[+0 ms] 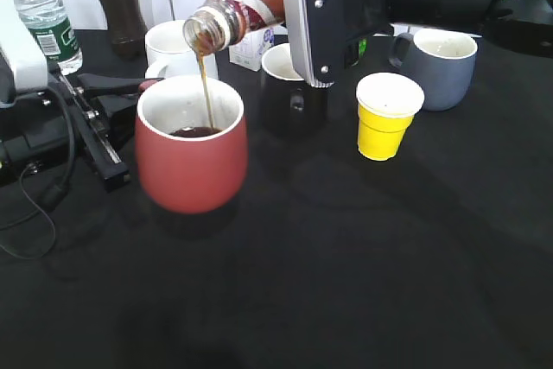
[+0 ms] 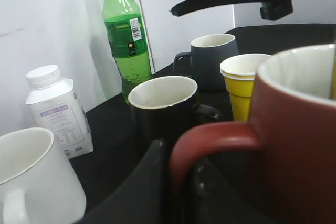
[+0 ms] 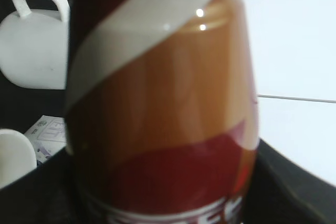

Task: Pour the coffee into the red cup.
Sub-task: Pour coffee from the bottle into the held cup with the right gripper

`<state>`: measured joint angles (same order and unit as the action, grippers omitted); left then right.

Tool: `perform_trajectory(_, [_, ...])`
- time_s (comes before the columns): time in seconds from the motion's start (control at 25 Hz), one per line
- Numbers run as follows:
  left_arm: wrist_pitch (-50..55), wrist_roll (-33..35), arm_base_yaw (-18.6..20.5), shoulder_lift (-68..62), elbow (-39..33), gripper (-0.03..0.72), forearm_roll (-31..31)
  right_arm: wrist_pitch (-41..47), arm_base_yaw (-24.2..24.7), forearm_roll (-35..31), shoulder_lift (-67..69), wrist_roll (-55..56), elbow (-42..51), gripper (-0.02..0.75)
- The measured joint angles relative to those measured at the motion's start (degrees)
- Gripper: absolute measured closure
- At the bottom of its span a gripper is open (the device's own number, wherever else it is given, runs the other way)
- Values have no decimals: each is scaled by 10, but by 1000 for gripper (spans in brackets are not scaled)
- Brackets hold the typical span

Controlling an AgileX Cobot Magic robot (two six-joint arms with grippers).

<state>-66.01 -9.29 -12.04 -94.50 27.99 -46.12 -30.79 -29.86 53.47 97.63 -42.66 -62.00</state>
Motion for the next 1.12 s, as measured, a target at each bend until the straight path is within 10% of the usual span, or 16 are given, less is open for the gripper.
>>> perform_trajectory(1.12, [0,0,0,0,0,625,1,0,0,-1,0,-15,0,203])
